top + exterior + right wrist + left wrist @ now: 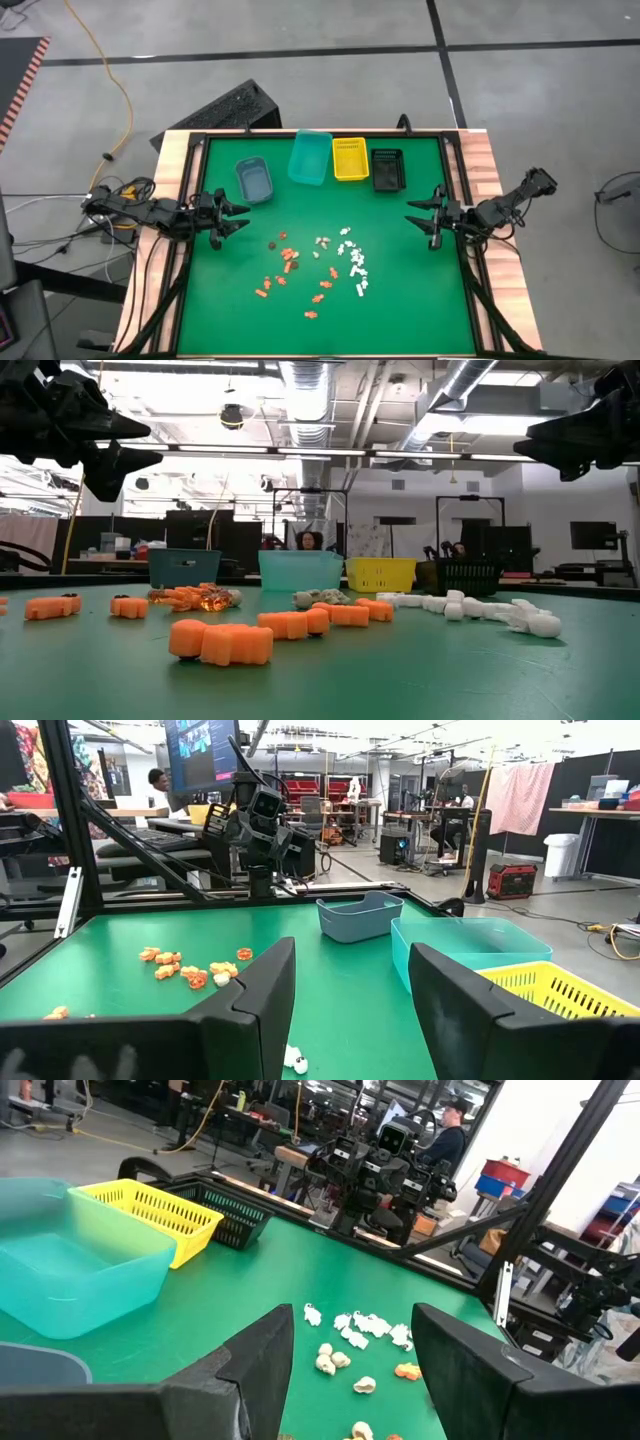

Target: Sort Halloween decoration

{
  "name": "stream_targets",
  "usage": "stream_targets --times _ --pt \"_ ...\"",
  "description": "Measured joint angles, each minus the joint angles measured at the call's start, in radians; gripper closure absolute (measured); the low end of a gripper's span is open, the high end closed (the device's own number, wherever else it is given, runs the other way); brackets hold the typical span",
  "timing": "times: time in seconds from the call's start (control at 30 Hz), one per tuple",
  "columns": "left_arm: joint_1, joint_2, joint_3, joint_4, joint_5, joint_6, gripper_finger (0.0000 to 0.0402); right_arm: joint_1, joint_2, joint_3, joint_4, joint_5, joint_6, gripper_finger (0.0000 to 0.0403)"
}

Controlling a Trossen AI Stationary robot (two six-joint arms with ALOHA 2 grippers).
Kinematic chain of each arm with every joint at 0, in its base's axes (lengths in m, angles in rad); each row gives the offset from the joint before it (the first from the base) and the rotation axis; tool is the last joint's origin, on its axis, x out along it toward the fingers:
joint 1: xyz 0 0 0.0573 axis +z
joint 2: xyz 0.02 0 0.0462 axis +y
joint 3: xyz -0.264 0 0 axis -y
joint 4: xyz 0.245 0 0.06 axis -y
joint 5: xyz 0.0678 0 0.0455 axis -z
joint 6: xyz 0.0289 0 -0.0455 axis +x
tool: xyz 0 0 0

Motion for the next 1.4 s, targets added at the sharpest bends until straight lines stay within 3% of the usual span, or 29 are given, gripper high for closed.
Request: stream_targets --times 0.53,1.1,1.27,1.4 --pt "0.0 0.0 0.0 0.0 0.0 -0.003 0.0207 0.0 0.0 0.0 0.0 0.0 0.0 0.0211" --pt "0.001 0.0 0.0 0.004 -0.081 -0.208 0.0207 0.0 0.0 0.0 0.0 0.0 0.0 0.0211" --pt "0.0 0.0 0.0 0.033 -0.212 -0.441 0.0207 0.0 0.0 0.0 0.001 0.0 0.0 0.0211" --pt "0.001 0.0 0.0 0.091 -0.33 -0.531 0.0207 0.0 0.0 0.0 0.007 -0.005 0.033 0.0211"
